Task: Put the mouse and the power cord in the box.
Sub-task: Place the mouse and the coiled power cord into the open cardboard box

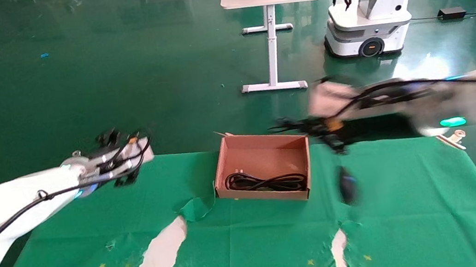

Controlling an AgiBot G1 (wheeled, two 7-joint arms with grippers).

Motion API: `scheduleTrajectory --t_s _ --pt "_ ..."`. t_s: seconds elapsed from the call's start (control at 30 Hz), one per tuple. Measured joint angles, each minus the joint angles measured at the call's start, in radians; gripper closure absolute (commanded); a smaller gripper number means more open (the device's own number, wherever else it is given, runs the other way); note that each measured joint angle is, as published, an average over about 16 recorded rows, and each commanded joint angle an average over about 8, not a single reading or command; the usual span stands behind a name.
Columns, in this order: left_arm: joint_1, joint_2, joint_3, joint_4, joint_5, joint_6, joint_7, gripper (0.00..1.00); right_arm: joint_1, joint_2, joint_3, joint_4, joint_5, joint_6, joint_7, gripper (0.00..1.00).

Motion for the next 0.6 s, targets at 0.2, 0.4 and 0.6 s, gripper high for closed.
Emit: scheduleTrajectory --t_s 0.2,0.4,0.6 --pt "-0.009 -0.007 0.031 0.028 0.046 0.024 -0.059 0.0 0.015 -0.179 -0.049 -0.203 -0.065 0.137 -0.088 1.0" --pt "-0.014 -0.008 0.051 0.02 0.078 0.027 -0.11 0.0 0.033 -0.321 -0.101 -0.434 -0.119 0.27 -0.173 0.78" --pt "-0.014 -0.012 0.062 0.009 0.096 0.028 -0.136 0.0 0.037 -0.381 -0.133 -0.565 -0.134 0.348 -0.22 0.06"
